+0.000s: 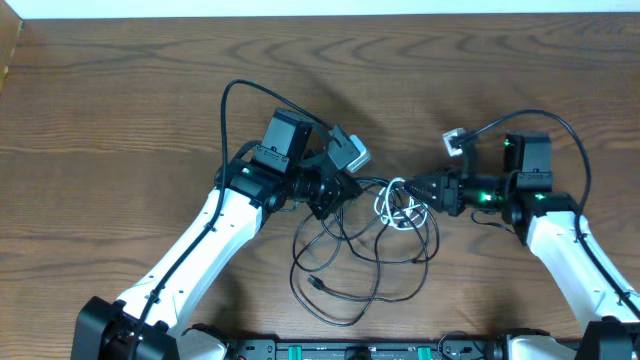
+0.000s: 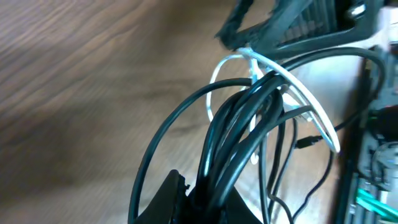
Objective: Untangle cables
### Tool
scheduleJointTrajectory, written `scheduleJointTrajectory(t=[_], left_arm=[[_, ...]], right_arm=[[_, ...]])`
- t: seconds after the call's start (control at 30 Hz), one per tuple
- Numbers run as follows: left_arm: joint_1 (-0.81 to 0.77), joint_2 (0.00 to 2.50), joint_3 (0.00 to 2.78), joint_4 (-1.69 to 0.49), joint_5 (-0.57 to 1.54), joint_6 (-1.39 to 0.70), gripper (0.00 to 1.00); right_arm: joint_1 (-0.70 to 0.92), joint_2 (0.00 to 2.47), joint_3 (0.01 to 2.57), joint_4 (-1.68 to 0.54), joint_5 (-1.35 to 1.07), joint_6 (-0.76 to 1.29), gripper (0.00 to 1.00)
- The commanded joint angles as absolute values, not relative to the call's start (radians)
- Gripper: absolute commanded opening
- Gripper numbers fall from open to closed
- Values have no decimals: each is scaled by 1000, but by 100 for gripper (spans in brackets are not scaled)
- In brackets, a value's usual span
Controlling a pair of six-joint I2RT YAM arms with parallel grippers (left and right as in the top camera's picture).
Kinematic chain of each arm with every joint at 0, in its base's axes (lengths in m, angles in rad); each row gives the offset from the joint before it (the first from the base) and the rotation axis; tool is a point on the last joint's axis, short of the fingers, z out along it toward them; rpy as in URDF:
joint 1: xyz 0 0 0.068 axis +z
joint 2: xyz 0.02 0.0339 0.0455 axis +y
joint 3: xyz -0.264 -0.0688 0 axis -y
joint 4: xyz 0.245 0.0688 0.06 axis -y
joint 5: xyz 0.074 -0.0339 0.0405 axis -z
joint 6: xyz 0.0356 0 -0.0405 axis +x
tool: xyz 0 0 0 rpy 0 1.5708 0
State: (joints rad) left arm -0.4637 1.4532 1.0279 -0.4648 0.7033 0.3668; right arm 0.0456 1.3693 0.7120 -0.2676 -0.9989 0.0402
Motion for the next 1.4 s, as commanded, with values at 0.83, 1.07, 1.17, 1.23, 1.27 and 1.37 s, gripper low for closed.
scheduleJointTrajectory(t=[0.83, 1.07, 1.17, 1.23, 1.27, 1.37], left_arm=[[-461, 1455, 1036, -498, 927, 366, 7], [-461, 1455, 1036, -512, 928, 391, 7], [-461, 1455, 1036, -511, 928, 393, 7], [-461, 1455, 1036, -511, 928, 393, 7], [-461, 1455, 1036, -511, 932, 393, 7], [-461, 1455, 1036, -512, 935, 392, 7]], right_arm=[[-1, 1348, 727, -100, 237, 676, 17], [-94, 1314, 727, -108, -305, 481, 30], [-94, 1314, 727, -129, -892, 130, 43], [-94, 1314, 727, -155, -1032, 37, 43], [-94, 1314, 727, -176, -1061, -2, 39], [-94, 1314, 727, -210, -1040, -35, 39]])
